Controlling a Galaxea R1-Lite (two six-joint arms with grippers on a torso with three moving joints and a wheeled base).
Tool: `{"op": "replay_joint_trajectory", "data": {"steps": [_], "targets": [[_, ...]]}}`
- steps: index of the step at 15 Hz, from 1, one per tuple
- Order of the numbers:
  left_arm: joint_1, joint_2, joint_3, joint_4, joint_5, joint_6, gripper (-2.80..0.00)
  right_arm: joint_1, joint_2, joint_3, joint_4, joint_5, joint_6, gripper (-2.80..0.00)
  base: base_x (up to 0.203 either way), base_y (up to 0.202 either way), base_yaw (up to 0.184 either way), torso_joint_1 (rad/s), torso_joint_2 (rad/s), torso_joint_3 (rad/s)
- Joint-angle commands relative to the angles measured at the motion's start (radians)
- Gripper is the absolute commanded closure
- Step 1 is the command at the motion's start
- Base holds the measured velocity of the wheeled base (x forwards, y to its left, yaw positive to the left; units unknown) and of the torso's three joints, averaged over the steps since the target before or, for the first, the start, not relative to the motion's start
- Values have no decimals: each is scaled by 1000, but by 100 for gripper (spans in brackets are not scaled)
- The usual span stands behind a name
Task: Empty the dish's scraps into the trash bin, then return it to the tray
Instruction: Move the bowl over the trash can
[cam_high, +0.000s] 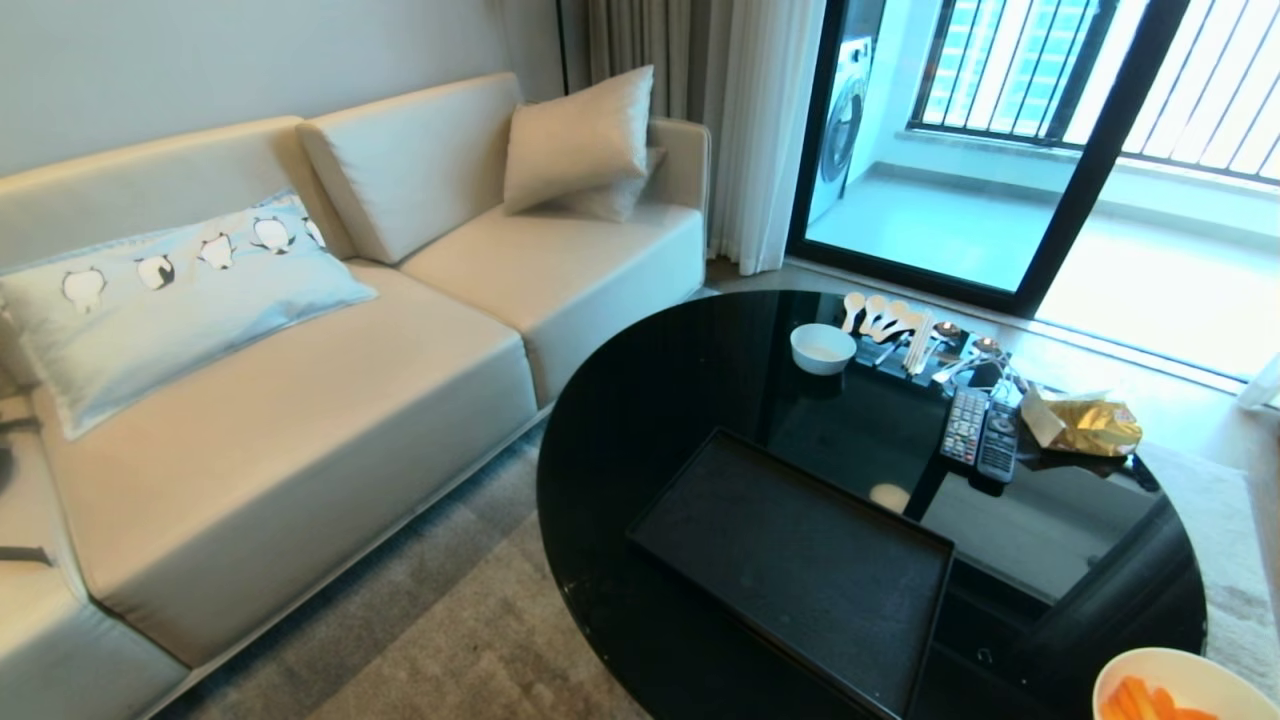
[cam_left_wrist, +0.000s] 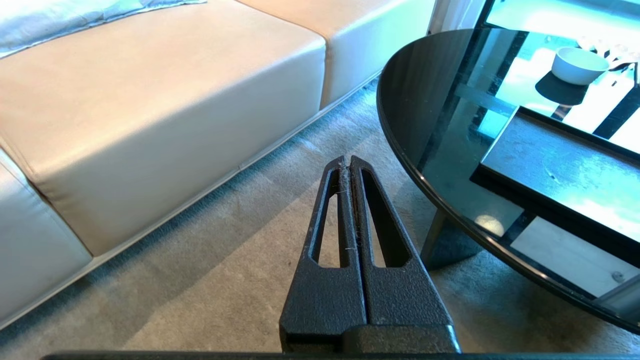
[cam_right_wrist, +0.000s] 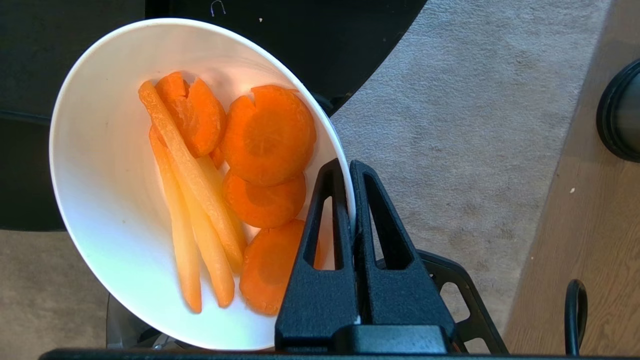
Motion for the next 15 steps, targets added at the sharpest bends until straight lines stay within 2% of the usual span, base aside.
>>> {"op": "replay_joint_trajectory", "data": {"steps": [1,15], "targets": [[0,0,0,0,0,-1,0,2,3,1,1,0,3,0,0,0,0,0,0,0],[0,0,0,0,0,-1,0,63,12,34,-3,-1,3,0,0,0,0,0,0,0]]}}
